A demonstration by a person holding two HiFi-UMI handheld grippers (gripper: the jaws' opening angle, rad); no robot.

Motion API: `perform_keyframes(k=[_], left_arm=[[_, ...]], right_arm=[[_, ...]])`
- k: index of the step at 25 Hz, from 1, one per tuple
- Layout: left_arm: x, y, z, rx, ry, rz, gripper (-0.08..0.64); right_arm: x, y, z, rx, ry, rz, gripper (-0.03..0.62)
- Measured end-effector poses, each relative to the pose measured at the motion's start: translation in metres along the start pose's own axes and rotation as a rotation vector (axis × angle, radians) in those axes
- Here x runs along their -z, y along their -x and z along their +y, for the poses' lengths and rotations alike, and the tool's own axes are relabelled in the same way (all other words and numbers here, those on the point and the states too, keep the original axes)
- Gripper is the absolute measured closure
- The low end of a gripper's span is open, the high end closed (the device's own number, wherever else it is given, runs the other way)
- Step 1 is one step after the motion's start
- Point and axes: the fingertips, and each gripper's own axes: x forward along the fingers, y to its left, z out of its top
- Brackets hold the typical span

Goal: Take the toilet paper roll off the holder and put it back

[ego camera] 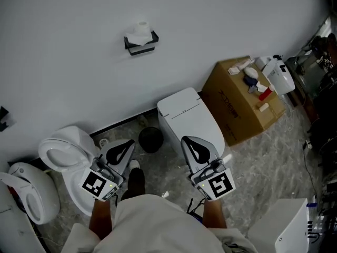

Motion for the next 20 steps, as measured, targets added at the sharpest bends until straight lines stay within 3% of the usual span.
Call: perform_keyframes(k=[12, 20], left_arm=[[0.003, -0.051, 0.172, 0.031, -0.014, 0.021, 0.558], [-0.001, -0.089, 0.232, 0.065, -0.014, 0.027, 0.558]], right_arm=[[0.007, -0.164, -0.049, 0.032, -0.031, 0.020, 0.584], [0.014, -0.226, -0.079, 0.038, -0.056, 0.025, 0.584]])
